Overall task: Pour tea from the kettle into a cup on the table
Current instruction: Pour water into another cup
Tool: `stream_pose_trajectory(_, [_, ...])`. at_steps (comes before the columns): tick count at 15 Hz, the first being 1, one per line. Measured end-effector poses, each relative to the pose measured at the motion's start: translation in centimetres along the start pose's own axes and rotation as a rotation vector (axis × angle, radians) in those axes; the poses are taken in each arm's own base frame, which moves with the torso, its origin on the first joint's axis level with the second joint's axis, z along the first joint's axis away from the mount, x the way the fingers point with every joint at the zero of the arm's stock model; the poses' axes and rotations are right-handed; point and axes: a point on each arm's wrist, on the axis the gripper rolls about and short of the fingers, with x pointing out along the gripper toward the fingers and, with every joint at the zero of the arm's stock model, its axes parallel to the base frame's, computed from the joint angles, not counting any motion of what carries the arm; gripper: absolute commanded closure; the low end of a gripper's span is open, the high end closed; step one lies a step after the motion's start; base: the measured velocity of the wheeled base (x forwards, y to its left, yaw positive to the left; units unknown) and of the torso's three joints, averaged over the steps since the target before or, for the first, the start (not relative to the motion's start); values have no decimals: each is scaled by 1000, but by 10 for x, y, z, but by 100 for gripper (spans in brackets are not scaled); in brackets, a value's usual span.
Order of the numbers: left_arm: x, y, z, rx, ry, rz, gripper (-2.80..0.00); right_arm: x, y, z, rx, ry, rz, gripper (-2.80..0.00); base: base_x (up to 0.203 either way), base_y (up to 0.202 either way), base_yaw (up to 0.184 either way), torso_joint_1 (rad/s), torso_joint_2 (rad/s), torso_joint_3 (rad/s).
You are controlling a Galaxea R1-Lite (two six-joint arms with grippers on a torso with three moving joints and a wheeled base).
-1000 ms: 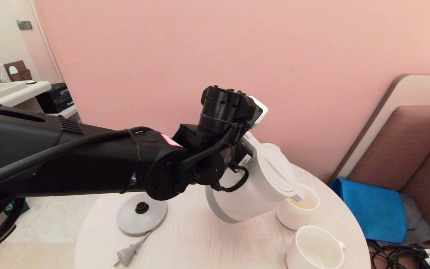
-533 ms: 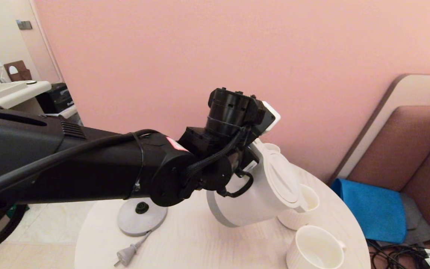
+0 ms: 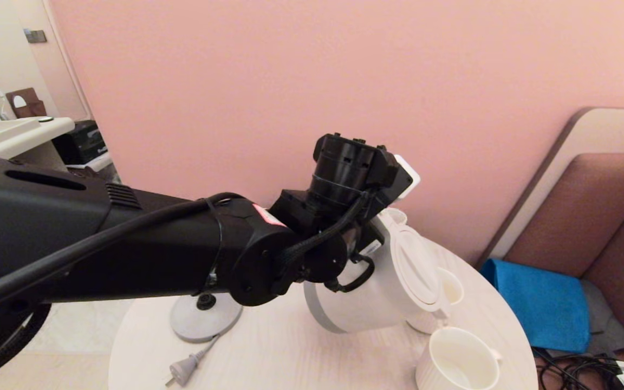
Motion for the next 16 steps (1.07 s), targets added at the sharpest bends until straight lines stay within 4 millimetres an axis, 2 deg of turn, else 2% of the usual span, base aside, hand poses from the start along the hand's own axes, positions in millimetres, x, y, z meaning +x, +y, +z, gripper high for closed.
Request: stream_pose_trajectory(16, [-5,-16,3,69,-7,-34,0,0,0,0,0,0,0,0,0,0,0,0,0,0])
